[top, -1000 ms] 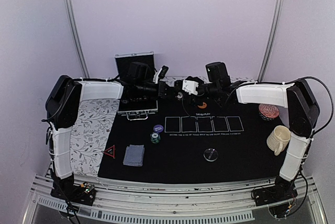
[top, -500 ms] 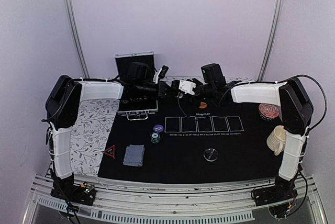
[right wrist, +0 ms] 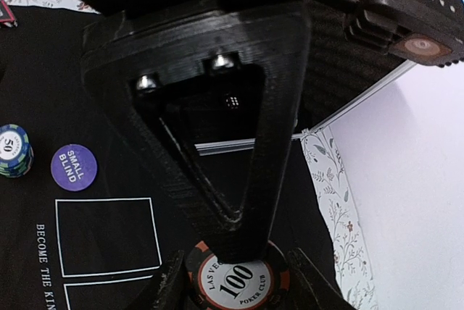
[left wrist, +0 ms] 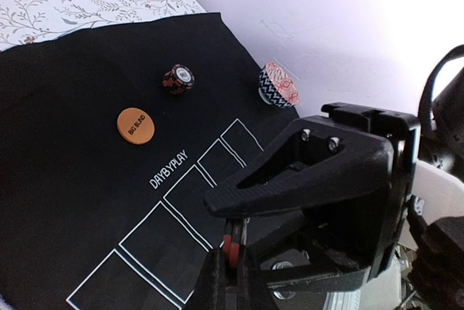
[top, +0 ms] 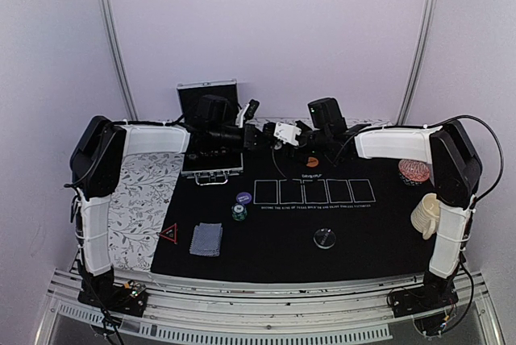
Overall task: Distribute texas hold em gaming equipment
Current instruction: Pass from the left arm to the right
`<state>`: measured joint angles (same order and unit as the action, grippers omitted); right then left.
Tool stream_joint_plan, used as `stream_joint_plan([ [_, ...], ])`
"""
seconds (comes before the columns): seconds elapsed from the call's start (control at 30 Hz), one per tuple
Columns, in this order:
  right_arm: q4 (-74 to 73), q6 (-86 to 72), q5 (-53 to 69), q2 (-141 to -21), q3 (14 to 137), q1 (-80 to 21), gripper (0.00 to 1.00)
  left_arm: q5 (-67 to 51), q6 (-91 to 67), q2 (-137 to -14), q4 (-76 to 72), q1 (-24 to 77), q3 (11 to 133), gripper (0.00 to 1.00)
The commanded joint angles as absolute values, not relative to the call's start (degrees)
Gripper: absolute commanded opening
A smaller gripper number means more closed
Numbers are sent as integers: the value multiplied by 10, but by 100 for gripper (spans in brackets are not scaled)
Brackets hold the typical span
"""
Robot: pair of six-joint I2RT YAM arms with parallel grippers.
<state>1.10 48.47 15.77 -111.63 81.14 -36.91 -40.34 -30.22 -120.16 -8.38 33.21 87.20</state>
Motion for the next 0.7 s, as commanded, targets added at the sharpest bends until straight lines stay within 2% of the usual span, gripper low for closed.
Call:
stream_joint_plan([
  [0.0,18,476,144,-1127,828,-372,38,-418,-299,-1203,-95,337,865,0],
  [0.13,19,472,138,-1123,828,-372,27,-419,-296,-1204,-95,336,865,0],
  [0.23,14,469,139,-1119,826,-373,22,-415,-294,-1204,-93,334,865,2],
  [0.33,2,465,151,-1113,827,-371,20,-404,-287,-1201,-85,332,867,29],
  [0.43,-17,452,180,-1107,828,-363,15,-399,-278,-1191,-80,323,864,44],
  [0.53,-42,427,213,-1100,827,-341,13,-414,-284,-1167,-95,300,846,55],
  [0.67,-84,405,233,-1093,826,-295,12,-402,-266,-1105,-101,264,804,57],
])
